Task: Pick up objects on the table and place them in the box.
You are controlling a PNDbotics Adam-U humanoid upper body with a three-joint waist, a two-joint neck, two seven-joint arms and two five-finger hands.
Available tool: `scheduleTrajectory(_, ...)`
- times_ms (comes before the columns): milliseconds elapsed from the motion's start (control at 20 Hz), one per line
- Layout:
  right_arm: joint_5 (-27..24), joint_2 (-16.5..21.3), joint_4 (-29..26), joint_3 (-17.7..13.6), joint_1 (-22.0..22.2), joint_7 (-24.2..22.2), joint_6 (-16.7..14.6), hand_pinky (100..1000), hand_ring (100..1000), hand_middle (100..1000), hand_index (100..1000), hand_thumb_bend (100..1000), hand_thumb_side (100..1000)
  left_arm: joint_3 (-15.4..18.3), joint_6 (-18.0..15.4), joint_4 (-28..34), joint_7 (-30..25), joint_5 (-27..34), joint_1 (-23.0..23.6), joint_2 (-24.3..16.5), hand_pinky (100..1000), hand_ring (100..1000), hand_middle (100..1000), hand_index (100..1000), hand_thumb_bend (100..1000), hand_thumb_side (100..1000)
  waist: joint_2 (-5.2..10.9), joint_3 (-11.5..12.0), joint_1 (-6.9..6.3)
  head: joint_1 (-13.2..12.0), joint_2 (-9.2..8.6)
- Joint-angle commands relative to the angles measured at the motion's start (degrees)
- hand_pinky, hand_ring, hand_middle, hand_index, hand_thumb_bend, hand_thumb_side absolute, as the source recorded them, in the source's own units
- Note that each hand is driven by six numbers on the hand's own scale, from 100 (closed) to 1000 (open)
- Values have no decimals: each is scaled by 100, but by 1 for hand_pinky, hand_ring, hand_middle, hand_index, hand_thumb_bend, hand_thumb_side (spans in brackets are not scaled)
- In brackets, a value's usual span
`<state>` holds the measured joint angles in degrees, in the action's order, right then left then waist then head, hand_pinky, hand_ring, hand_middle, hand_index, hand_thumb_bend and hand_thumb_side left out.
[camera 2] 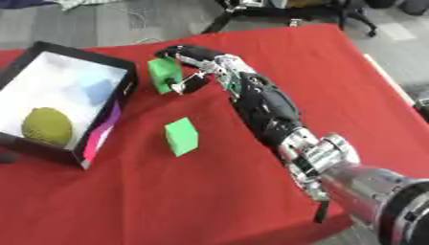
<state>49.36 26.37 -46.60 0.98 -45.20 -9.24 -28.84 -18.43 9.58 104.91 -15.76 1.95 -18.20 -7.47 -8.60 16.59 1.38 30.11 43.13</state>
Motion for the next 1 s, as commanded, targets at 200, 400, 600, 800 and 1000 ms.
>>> scheduleTrajectory(200, -125, 162, -351, 18, -42, 686, 88, 986, 712, 318, 890, 100, 205, 31, -6, 88, 4, 0, -63, -14, 745, 832, 674, 701, 100, 908, 13, -33, -50, -6, -30)
scheduleTrajectory(400, -577, 269, -704, 138, -65, 713, -7, 989, 708, 312, 887, 100, 220, 39, -7, 75, 16, -8, -31, -34, 745, 832, 674, 701, 100, 908, 61, -69, -40, -61, 16)
scheduleTrajectory(600, -1154, 350, -1076, 251, -173, 536, -30, 990, 706, 310, 886, 100, 241, 35, -9, 62, 15, -12, -10, -40, 745, 833, 674, 701, 100, 907, 99, -75, -34, -81, 39)
scheduleTrajectory(800, -1646, 239, -1268, 390, -333, 244, 6, 996, 706, 317, 887, 100, 255, 20, -8, 52, 4, -13, -14, -33, 745, 833, 674, 701, 100, 908, 112, -36, -29, -64, 59)
scheduleTrajectory(1000, -1791, -41, -1318, 530, -487, -35, 8, 998, 712, 337, 889, 100, 255, -12, -6, 52, -27, -3, -30, -12, 745, 834, 674, 701, 100, 908, 108, 26, -33, -1, 57)
